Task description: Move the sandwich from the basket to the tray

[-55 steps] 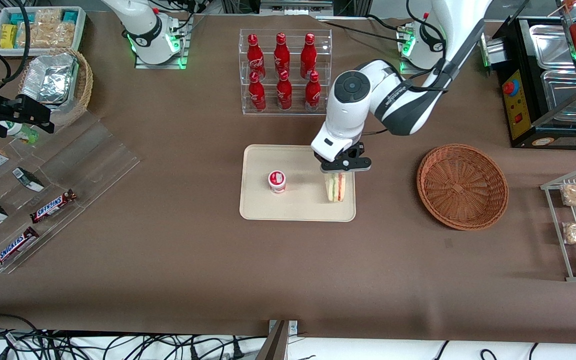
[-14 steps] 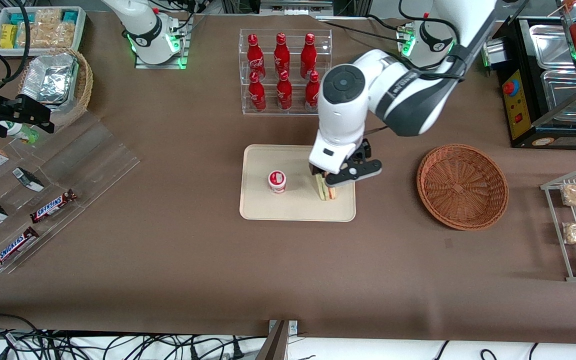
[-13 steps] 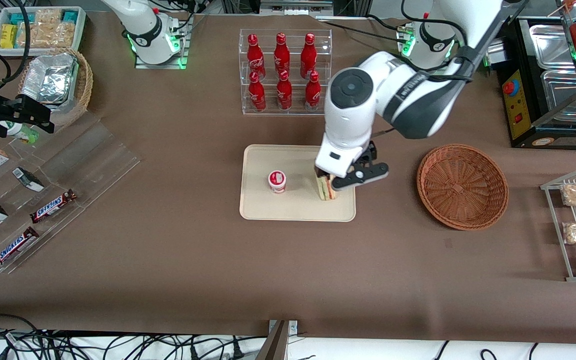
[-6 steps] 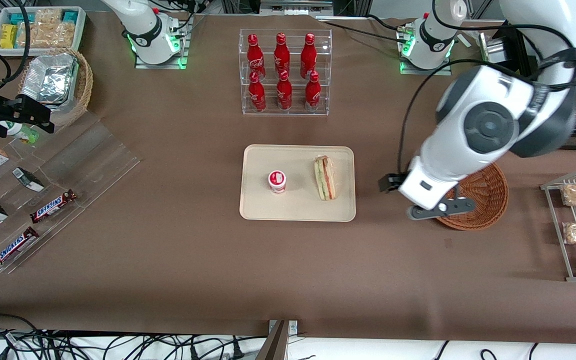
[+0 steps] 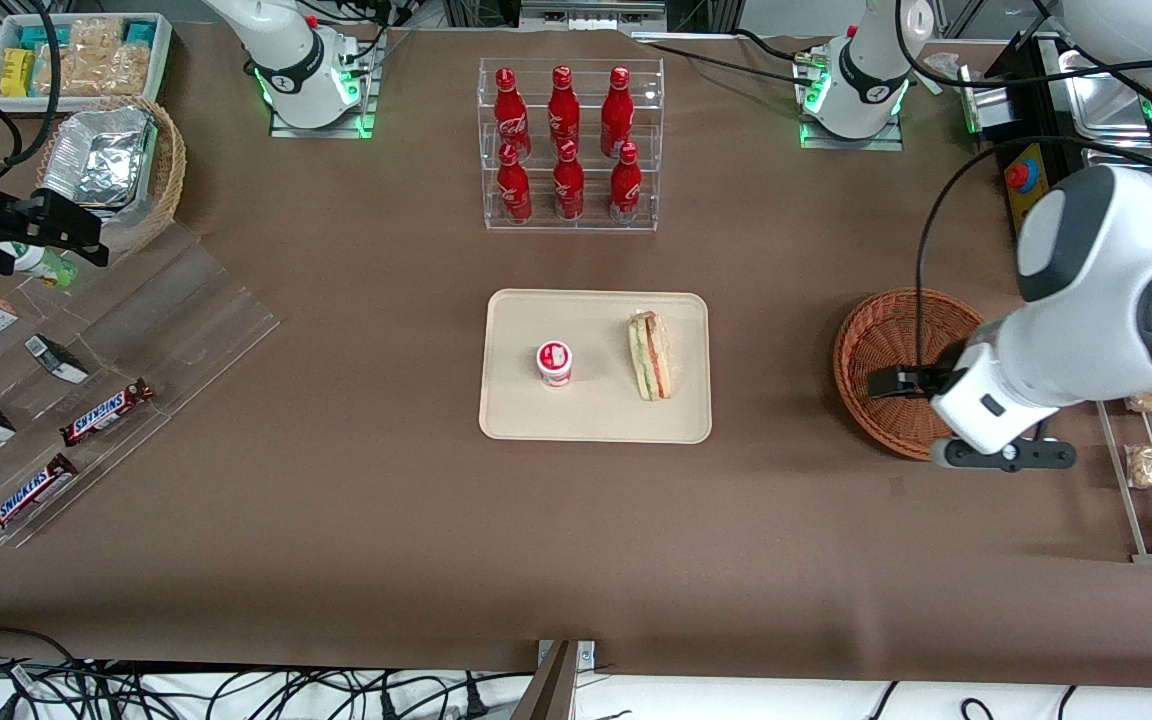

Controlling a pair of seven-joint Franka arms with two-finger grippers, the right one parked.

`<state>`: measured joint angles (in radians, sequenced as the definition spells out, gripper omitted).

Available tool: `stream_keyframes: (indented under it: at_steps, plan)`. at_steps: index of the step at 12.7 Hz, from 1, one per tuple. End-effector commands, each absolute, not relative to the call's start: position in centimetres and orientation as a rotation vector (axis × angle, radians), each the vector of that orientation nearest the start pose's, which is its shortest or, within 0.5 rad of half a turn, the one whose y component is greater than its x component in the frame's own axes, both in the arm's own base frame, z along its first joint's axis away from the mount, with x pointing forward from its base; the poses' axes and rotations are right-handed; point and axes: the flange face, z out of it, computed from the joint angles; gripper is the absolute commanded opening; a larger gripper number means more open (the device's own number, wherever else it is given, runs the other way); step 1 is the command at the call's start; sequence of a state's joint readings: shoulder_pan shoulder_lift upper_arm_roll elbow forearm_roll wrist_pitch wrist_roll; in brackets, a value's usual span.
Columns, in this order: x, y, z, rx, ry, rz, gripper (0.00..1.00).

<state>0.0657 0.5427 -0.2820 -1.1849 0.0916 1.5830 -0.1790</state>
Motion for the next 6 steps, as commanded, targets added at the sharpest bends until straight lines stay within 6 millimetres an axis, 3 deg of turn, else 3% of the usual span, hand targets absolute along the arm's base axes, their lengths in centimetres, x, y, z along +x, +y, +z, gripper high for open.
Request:
stream_keyframes:
  at_steps: [1,4,6]
  plan:
    - [69.0,-7.1,47.9,-3.128,0.111,0.222,1.0]
    - [69.2,-4.6,47.6,-3.074,0.07,0.219,1.0]
    - [69.3,-4.0,47.6,-3.084,0.055,0.218,1.0]
